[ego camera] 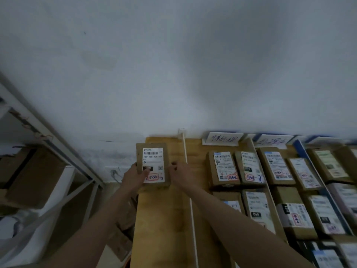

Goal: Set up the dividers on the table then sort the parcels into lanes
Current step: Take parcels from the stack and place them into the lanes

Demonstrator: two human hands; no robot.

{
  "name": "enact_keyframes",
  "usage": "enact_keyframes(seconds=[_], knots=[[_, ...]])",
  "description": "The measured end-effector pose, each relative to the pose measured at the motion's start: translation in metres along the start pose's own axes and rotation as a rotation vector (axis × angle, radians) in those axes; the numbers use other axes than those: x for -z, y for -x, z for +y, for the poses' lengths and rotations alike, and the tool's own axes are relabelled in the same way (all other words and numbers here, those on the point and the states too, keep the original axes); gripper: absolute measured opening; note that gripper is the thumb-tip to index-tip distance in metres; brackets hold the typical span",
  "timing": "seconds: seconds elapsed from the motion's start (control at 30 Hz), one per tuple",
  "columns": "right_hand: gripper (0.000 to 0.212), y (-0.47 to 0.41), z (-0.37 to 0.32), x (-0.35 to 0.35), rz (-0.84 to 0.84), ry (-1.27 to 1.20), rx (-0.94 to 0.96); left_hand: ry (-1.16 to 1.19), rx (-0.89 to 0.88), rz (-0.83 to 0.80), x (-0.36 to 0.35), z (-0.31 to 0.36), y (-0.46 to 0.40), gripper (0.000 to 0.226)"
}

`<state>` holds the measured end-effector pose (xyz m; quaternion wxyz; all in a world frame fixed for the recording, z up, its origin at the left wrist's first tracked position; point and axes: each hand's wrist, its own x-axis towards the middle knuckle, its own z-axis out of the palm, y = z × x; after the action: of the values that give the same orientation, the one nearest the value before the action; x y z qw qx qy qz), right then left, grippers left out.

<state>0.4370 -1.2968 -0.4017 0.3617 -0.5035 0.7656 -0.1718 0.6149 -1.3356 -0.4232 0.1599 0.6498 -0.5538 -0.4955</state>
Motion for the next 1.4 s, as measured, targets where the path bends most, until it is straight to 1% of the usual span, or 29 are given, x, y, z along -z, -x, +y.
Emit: enact_keyframes(seconds=[0.1, 0.23, 0.37, 0.47, 0.63, 0.77, 0.9, 1.0, 1.17, 1.27, 1.33, 1.4], knots=[[0.039, 0.024, -0.002, 0.020, 0.154, 0.177, 0.117, -0.048, -0.037, 0.012, 0.010, 0.021, 0.028, 0.036], [0.036, 0.065, 0.014, 0.054, 0.279, 0.310, 0.202, -0.109, -0.064, 0.007, 0.009, 0.044, 0.067, 0.035], [0.036, 0.110, 0.045, 0.084, 0.355, 0.404, 0.184, -0.136, -0.087, -0.001, -0.010, 0.063, 0.107, 0.042], [0.043, 0.148, 0.072, 0.109, 0.410, 0.461, 0.165, -0.116, -0.095, -0.014, -0.031, 0.079, 0.140, 0.045], [0.045, 0.209, 0.119, 0.147, 0.478, 0.451, 0.120, -0.081, -0.144, -0.054, -0.078, 0.103, 0.193, 0.040], [0.045, 0.255, 0.158, 0.171, 0.533, 0.425, 0.046, -0.093, -0.197, -0.115, -0.119, 0.116, 0.232, 0.038], [0.042, 0.298, 0.195, 0.197, 0.596, 0.431, -0.007, -0.121, -0.235, -0.176, -0.160, 0.129, 0.268, 0.040], [0.049, 0.329, 0.227, 0.216, 0.609, 0.414, -0.045, -0.142, -0.255, -0.222, -0.194, 0.137, 0.294, 0.047], [0.048, 0.385, 0.286, 0.244, 0.641, 0.421, -0.080, -0.161, -0.256, -0.266, -0.258, 0.149, 0.347, 0.044], [0.047, 0.422, 0.330, 0.260, 0.632, 0.405, -0.106, -0.151, -0.266, -0.288, -0.303, 0.156, 0.387, 0.034], [0.047, 0.448, 0.359, 0.272, 0.633, 0.403, -0.121, -0.151, -0.264, -0.301, -0.335, 0.158, 0.413, 0.036], [0.047, 0.474, 0.387, 0.285, 0.641, 0.406, -0.142, -0.152, -0.264, -0.304, -0.364, 0.159, 0.438, 0.045]])
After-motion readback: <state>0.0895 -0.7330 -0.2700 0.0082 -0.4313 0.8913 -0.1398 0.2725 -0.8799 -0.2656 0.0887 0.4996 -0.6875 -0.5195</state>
